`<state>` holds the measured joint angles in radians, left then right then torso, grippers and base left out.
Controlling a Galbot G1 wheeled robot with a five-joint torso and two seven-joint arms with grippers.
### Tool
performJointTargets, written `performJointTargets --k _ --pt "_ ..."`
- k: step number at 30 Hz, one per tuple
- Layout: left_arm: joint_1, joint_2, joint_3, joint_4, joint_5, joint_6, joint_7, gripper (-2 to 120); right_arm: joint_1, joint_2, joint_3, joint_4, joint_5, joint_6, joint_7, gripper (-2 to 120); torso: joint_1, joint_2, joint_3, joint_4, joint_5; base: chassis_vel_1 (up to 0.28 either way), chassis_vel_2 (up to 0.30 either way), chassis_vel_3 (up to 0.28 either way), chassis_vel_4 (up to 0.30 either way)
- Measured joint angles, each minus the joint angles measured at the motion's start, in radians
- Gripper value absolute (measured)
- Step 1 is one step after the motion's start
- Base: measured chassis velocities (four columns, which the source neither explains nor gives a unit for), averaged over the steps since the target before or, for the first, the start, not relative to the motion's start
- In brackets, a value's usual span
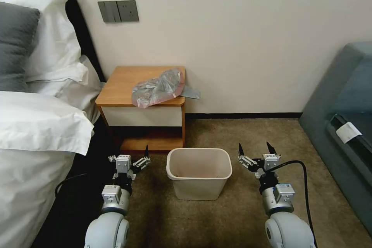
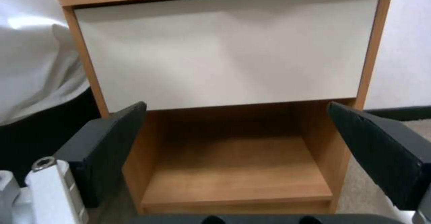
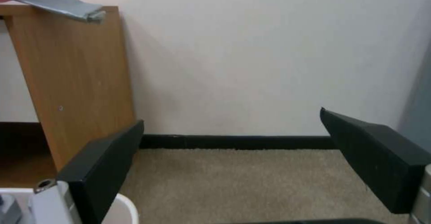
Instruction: Pick up the garbage bag from the table and place it over the trash can.
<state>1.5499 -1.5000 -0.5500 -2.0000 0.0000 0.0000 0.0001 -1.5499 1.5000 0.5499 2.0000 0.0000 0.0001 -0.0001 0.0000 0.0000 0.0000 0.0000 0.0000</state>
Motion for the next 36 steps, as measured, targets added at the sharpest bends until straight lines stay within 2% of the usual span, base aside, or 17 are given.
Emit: performJointTargets --k 36 --pt "0.0 0.0 -0.001 -0.002 0.0 0.001 0.0 100 -0.001 0.001 0.0 0.003 0.0 0.0 0.0 100 0.0 0.0 0.0 0.0 0.0 0.0 0.0 0.0 0.0"
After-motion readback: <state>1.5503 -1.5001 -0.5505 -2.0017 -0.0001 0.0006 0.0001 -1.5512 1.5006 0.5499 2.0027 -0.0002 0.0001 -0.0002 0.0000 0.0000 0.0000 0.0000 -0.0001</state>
